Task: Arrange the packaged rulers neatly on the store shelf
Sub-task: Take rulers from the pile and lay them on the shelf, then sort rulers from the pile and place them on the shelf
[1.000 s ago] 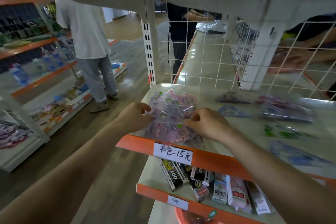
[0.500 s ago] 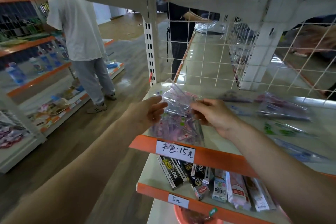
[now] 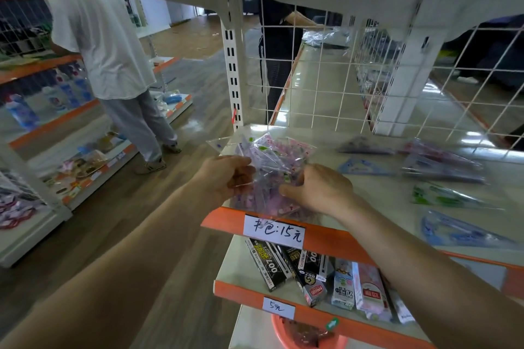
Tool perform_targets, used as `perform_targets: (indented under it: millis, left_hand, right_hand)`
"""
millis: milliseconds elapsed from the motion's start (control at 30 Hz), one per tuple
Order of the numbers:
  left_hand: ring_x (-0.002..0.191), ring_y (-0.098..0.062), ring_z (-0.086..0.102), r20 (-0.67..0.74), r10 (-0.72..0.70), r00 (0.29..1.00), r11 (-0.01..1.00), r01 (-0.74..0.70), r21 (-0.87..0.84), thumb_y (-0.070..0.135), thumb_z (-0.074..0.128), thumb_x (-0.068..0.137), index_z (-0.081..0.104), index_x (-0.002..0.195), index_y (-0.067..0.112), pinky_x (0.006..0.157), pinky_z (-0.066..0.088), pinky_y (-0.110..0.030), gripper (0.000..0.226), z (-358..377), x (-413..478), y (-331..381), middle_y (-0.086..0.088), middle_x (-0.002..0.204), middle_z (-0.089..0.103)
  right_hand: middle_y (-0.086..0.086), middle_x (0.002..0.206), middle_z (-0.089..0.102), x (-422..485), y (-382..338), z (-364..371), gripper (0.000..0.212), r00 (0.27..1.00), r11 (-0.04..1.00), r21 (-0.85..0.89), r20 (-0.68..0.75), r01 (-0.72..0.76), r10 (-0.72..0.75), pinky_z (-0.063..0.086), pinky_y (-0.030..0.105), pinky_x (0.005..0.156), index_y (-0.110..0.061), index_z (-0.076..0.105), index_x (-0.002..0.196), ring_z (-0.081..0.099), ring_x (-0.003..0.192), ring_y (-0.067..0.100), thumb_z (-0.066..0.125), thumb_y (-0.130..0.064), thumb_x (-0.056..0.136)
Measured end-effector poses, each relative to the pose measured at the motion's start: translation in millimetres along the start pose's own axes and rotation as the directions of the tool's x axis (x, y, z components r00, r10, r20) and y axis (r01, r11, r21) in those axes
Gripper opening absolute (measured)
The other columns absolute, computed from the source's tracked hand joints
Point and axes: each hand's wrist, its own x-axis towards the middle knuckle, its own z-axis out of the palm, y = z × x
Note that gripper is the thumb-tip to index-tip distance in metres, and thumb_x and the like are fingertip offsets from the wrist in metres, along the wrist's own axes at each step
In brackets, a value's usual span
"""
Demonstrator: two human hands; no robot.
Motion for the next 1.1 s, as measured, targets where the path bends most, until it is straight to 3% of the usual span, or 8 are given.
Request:
perform_targets:
  millis: [167,267,433,567,700,867,1000,1100]
  left_hand:
    - [0.059,-0.019,0.060,0.026,0.019,0.999,0.998,-0.020,0.058,0.005,0.058,0.090,0.056,0.100,0.002,0.047,0.052,-0.027,0.010,-1,-2,4,-0.010,0.074,0.065]
    - [0.057,-0.019,0.063,0.037,0.035,0.999,0.993,-0.039,0.108,0.005,0.058,0.091,0.055,0.103,-0.001,0.049,0.054,-0.029,0.014,-1,-2,7,-0.012,0.074,0.066]
    - [0.063,-0.023,0.065,0.073,0.057,0.996,0.978,-0.070,0.196,0.005,0.057,0.091,0.056,0.089,0.004,0.062,0.058,-0.035,0.003,5,-3,13,-0.009,0.066,0.060]
    - [0.066,-0.025,0.065,0.101,0.077,0.992,0.961,-0.101,0.257,0.003,0.055,0.091,0.055,0.089,0.001,0.068,0.060,-0.042,0.003,16,-8,17,-0.011,0.069,0.055]
    - [0.059,-0.022,0.067,0.091,0.115,0.989,0.915,-0.142,0.377,0.001,0.054,0.091,0.055,0.106,-0.006,0.071,0.059,-0.041,0.017,27,-11,21,-0.014,0.078,0.064]
    - [0.047,-0.020,0.063,0.112,0.176,0.978,0.895,-0.207,0.395,-0.004,0.059,0.087,0.029,0.142,0.017,0.043,0.049,-0.025,0.066,40,-11,22,-0.017,0.073,0.068]
    - [0.056,-0.023,0.062,0.151,0.252,0.956,0.841,-0.294,0.455,-0.003,0.056,0.089,0.061,0.115,0.009,0.054,0.053,-0.029,0.029,53,-13,27,-0.012,0.072,0.069]
    - [0.059,-0.022,0.062,0.192,0.256,0.947,0.822,-0.318,0.472,-0.006,0.050,0.091,0.068,0.097,0.003,0.058,0.050,-0.031,0.021,70,-17,27,-0.014,0.075,0.067]
  right_hand:
    - [-0.004,0.059,0.053,1,9,-9,0.029,0.990,0.957,0.288,0.138,-0.037,-0.004,0.032,0.024,0.050,-0.018,0.061,0.070,0.050,0.056,0.010,0.066,-0.043,0.084]
    - [-0.003,0.055,0.053,1,15,-15,0.025,0.981,0.870,0.478,0.192,-0.119,0.028,0.033,0.021,0.048,-0.017,0.057,0.066,0.046,0.048,0.009,0.069,-0.029,0.085]
    - [0.005,0.067,0.065,0,34,-24,0.014,0.950,0.642,0.705,0.283,-0.300,0.133,0.041,0.023,0.048,-0.006,0.064,0.091,0.054,0.049,0.011,0.067,-0.019,0.086]
    - [0.004,0.072,0.070,-4,45,-36,0.013,0.956,0.487,0.823,0.240,-0.291,0.166,0.049,0.018,0.046,-0.007,0.064,0.099,0.063,0.050,0.007,0.061,-0.015,0.090]
    - [0.001,0.070,0.072,-10,54,-51,0.008,0.978,0.563,0.808,0.078,-0.175,0.192,0.048,0.015,0.045,-0.010,0.065,0.093,0.065,0.051,0.004,0.061,-0.016,0.089]
    - [0.001,0.072,0.073,-20,66,-68,0.006,0.987,0.569,0.821,-0.041,-0.054,0.153,0.051,0.021,0.051,-0.011,0.066,0.092,0.069,0.060,0.007,0.064,-0.017,0.089]
    - [0.004,0.076,0.073,-26,77,-72,0.005,0.988,0.425,0.905,-0.036,-0.032,0.151,0.054,0.020,0.053,-0.009,0.064,0.094,0.069,0.062,0.009,0.060,-0.009,0.091]
    - [0.003,0.075,0.074,-31,86,-77,0.007,0.984,0.351,0.936,-0.058,-0.004,0.166,0.054,0.020,0.055,-0.009,0.063,0.097,0.069,0.063,0.010,0.058,-0.007,0.092]
